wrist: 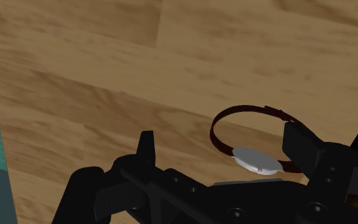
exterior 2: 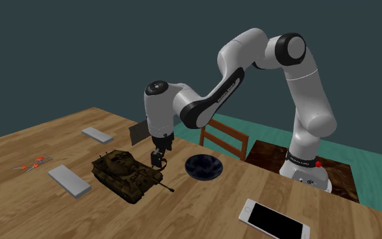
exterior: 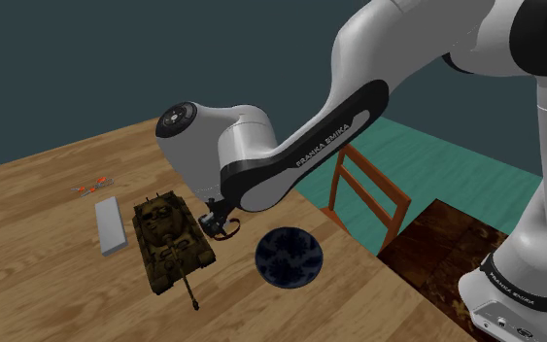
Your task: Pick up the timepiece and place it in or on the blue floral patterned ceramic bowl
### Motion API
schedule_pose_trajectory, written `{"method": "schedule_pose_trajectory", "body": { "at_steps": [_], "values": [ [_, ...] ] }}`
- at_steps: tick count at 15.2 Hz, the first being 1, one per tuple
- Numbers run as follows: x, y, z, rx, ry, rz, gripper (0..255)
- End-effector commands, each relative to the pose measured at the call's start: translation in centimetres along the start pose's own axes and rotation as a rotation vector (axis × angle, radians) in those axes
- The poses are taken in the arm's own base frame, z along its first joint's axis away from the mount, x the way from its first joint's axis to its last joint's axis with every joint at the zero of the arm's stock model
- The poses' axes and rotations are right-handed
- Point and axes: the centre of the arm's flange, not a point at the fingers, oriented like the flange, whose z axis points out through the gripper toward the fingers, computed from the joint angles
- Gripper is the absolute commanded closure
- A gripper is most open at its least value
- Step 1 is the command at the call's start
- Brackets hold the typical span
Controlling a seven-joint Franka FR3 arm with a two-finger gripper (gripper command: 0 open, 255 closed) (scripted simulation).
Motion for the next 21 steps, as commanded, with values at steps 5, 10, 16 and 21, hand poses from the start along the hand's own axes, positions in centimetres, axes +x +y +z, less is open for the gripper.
{"method": "schedule_pose_trajectory", "body": {
  "at_steps": [5,10,16,21],
  "values": [
    [0.0,0.0,0.0,0.000,0.000,0.000,255],
    [0.0,0.0,0.0,0.000,0.000,0.000,255],
    [0.2,0.4,-1.5,0.000,0.000,0.000,255],
    [0.5,1.0,-4.0,0.000,0.000,0.000,255]
  ]
}}
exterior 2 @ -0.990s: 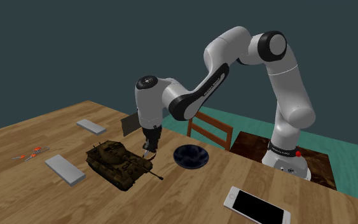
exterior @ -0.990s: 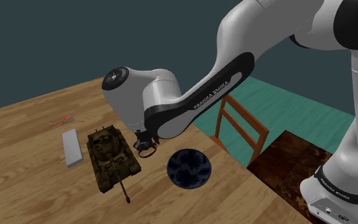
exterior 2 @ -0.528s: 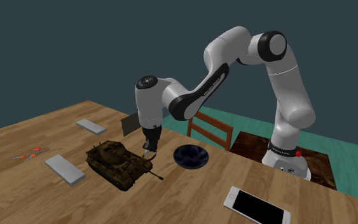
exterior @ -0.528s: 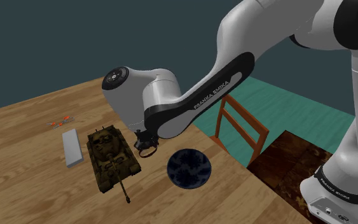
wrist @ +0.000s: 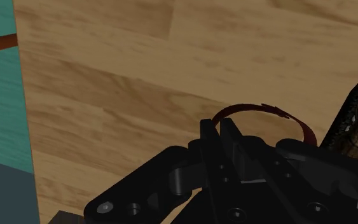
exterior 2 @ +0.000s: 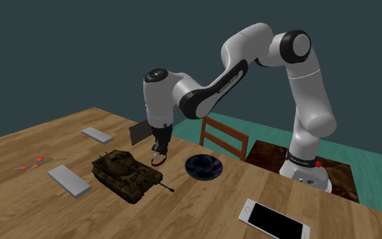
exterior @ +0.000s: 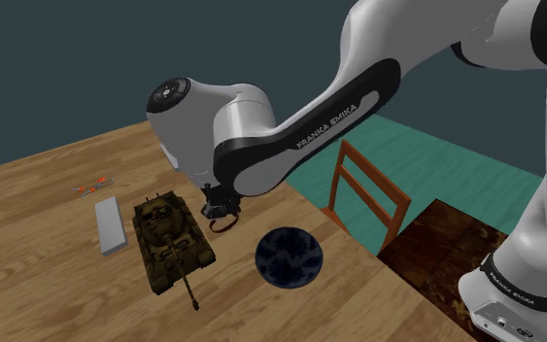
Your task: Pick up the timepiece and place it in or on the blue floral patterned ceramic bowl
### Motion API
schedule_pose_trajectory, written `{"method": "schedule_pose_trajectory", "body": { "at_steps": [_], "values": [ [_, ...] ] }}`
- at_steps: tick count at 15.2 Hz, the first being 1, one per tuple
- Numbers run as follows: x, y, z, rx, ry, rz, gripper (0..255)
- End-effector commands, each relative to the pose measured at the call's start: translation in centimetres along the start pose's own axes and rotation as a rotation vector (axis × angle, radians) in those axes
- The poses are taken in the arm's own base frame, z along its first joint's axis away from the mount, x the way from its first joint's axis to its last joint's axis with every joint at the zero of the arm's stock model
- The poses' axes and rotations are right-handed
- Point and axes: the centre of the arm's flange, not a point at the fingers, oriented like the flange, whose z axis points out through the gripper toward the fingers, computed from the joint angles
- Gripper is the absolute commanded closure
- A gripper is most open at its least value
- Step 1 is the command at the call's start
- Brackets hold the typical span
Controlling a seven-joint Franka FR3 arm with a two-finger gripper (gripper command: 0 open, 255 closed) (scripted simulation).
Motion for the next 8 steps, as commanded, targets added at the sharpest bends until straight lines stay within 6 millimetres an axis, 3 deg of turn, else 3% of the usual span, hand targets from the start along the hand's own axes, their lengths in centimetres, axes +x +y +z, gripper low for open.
{"method": "schedule_pose_trajectory", "body": {
  "at_steps": [1,8],
  "values": [
    [0.2,0.2,-1.1,0.000,0.000,0.000,255],
    [0.6,1.1,-4.6,0.000,0.000,0.000,255]
  ]
}}
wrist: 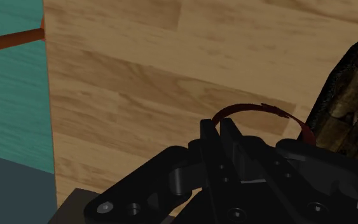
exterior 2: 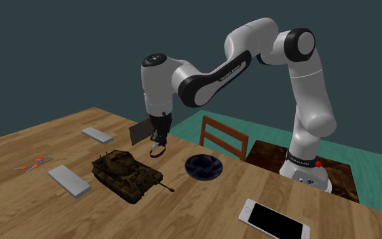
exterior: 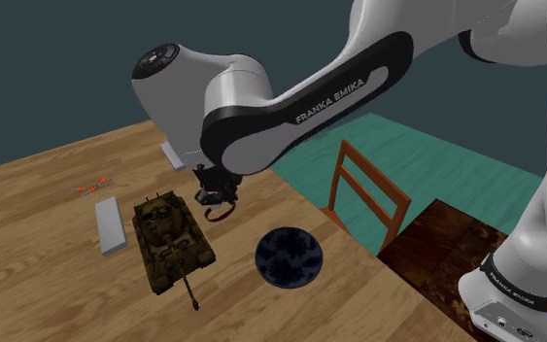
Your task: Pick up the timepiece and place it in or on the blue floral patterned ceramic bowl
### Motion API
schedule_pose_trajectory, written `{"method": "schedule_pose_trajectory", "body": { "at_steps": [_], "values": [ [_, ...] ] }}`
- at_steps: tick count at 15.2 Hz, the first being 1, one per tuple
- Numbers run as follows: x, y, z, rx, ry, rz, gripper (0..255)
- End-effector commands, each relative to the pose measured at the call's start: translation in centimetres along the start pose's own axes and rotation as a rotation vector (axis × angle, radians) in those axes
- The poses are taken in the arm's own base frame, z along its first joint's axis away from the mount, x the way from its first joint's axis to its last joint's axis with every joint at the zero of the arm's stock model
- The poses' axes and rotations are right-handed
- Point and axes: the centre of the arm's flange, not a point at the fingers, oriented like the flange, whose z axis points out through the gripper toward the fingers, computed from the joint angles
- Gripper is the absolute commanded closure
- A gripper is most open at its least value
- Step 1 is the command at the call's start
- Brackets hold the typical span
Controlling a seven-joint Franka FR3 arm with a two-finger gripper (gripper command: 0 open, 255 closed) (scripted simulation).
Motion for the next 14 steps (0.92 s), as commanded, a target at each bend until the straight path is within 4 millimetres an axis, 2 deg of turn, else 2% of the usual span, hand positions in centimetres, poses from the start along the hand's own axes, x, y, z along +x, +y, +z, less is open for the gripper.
{"method": "schedule_pose_trajectory", "body": {
  "at_steps": [1,6,14],
  "values": [
    [0.1,0.3,-1.0,0.000,0.000,0.000,255],
    [0.4,0.9,-3.3,0.000,0.000,0.000,255],
    [-9.8,3.0,-5.0,0.000,0.000,0.000,255]
  ]
}}
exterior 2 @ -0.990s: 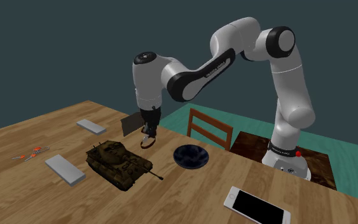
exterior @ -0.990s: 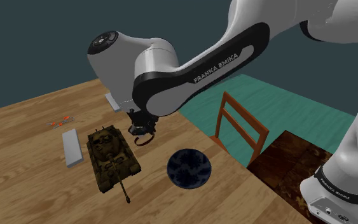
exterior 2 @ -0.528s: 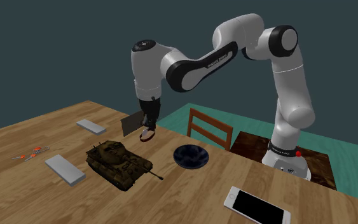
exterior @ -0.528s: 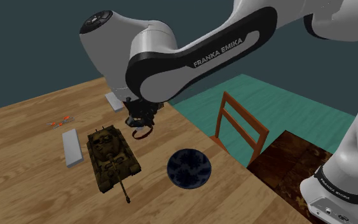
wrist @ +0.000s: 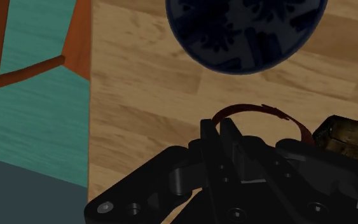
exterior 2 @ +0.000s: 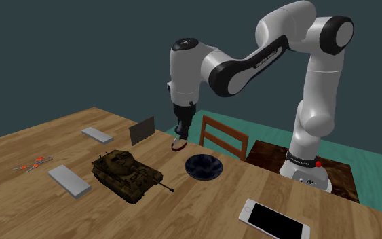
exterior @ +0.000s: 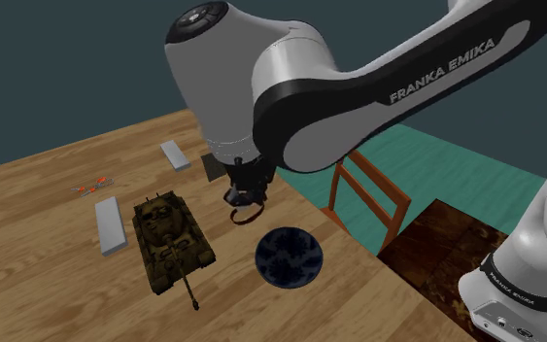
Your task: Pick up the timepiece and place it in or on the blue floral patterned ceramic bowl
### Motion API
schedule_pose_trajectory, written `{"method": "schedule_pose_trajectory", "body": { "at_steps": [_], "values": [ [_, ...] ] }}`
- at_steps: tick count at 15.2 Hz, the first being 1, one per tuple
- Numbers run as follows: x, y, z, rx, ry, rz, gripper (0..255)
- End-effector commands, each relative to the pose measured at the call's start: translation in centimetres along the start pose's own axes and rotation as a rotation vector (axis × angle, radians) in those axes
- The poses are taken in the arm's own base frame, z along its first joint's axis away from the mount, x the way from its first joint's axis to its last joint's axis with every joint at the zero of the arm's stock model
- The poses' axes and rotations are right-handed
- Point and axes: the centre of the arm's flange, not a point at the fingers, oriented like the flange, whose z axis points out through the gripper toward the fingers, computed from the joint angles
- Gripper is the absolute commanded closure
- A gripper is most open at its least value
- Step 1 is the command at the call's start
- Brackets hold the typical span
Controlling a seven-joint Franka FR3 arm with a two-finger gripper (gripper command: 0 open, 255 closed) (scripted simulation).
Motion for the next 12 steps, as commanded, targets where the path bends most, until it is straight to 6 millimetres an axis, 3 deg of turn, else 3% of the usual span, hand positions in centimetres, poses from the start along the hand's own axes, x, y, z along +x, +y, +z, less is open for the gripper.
{"method": "schedule_pose_trajectory", "body": {
  "at_steps": [1,6,12],
  "values": [
    [-2.8,0.8,-0.4,0.000,-0.001,0.002,255],
    [-8.9,2.0,-1.4,0.000,-0.001,0.002,255],
    [-9.2,1.3,1.6,0.000,-0.001,0.002,255]
  ]
}}
